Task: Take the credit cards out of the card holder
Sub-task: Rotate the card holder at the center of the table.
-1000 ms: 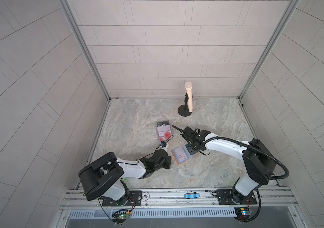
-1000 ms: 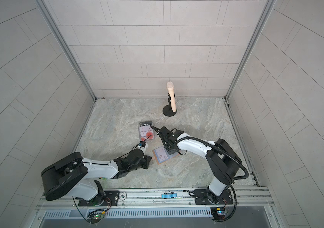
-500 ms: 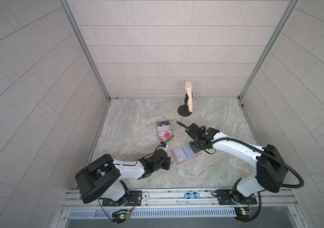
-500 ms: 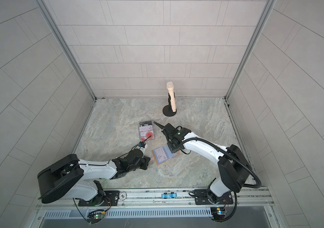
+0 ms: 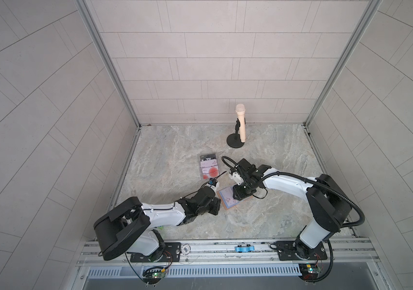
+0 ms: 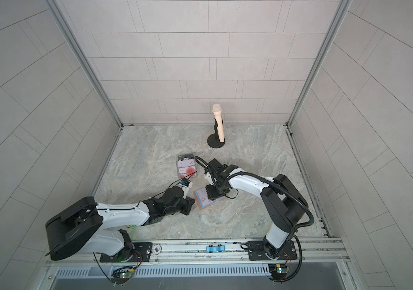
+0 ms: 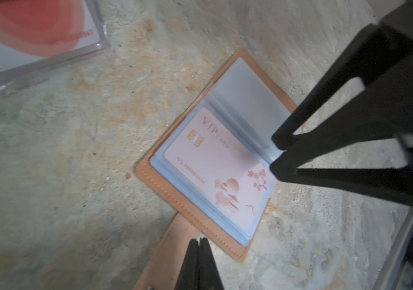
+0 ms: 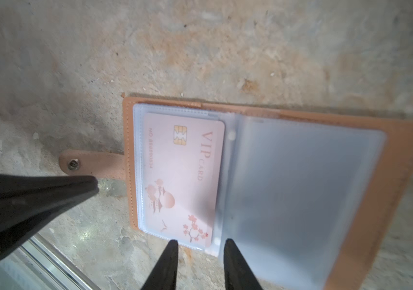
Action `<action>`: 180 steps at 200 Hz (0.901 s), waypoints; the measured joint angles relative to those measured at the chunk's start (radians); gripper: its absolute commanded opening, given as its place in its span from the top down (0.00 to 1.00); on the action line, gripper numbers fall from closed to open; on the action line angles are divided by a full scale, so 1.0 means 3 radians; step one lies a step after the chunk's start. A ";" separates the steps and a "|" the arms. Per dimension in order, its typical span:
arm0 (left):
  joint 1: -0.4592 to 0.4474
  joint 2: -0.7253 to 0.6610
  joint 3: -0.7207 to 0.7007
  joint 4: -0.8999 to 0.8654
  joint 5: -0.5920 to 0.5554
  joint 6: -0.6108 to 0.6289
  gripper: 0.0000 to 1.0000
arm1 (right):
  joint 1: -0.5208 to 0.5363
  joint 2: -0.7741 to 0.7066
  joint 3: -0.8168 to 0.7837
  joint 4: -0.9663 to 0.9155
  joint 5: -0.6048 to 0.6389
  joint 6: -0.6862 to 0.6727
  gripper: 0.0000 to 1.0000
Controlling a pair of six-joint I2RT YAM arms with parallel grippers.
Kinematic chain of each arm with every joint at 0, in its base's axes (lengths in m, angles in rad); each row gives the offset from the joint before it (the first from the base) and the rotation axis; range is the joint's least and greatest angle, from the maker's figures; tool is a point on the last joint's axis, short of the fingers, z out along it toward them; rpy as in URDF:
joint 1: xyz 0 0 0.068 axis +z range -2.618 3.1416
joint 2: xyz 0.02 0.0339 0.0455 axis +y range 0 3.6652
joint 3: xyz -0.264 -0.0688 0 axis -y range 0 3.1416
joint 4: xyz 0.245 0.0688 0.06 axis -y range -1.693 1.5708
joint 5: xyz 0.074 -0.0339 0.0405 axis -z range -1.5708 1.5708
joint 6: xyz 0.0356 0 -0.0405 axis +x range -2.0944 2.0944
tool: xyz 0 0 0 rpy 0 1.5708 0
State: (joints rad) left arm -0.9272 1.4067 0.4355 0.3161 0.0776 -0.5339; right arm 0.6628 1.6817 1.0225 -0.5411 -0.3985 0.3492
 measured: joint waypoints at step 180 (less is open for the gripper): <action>-0.0057 0.0338 0.0036 0.0114 -0.0123 -0.0196 1.00 | -0.0047 -0.0102 -0.0459 0.0572 -0.0249 0.0401 0.68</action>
State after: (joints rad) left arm -0.9443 1.5082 0.4461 0.3504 0.0406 -0.5926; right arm 0.6487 1.6512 0.8848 -0.3695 -0.4732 0.4694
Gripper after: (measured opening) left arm 0.052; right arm 0.327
